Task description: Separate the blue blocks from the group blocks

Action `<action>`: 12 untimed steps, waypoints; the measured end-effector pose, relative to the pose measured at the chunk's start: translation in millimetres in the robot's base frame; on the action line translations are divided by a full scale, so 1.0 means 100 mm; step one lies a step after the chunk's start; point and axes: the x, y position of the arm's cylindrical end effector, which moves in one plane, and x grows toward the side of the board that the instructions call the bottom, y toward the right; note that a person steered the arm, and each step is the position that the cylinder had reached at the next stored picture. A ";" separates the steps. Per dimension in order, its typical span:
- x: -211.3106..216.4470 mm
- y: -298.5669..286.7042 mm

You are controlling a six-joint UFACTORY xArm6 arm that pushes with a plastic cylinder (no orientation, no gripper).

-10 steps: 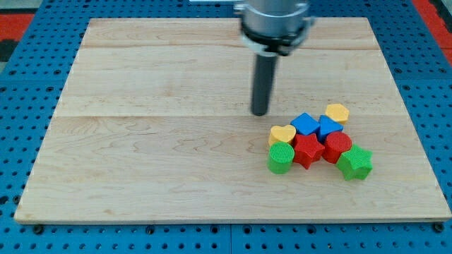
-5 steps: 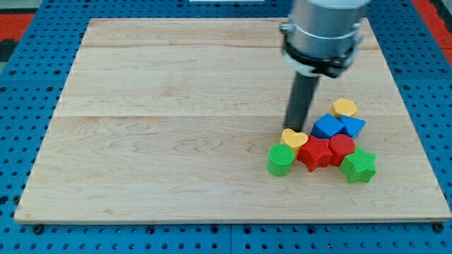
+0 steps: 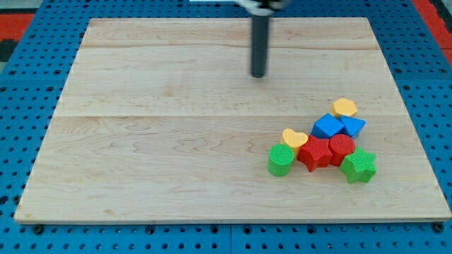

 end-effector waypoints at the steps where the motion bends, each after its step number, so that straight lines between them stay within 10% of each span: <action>1: 0.24 1.11; 4: 1.27 1.28; 8: 0.99 -0.47; 12: 1.38 -0.11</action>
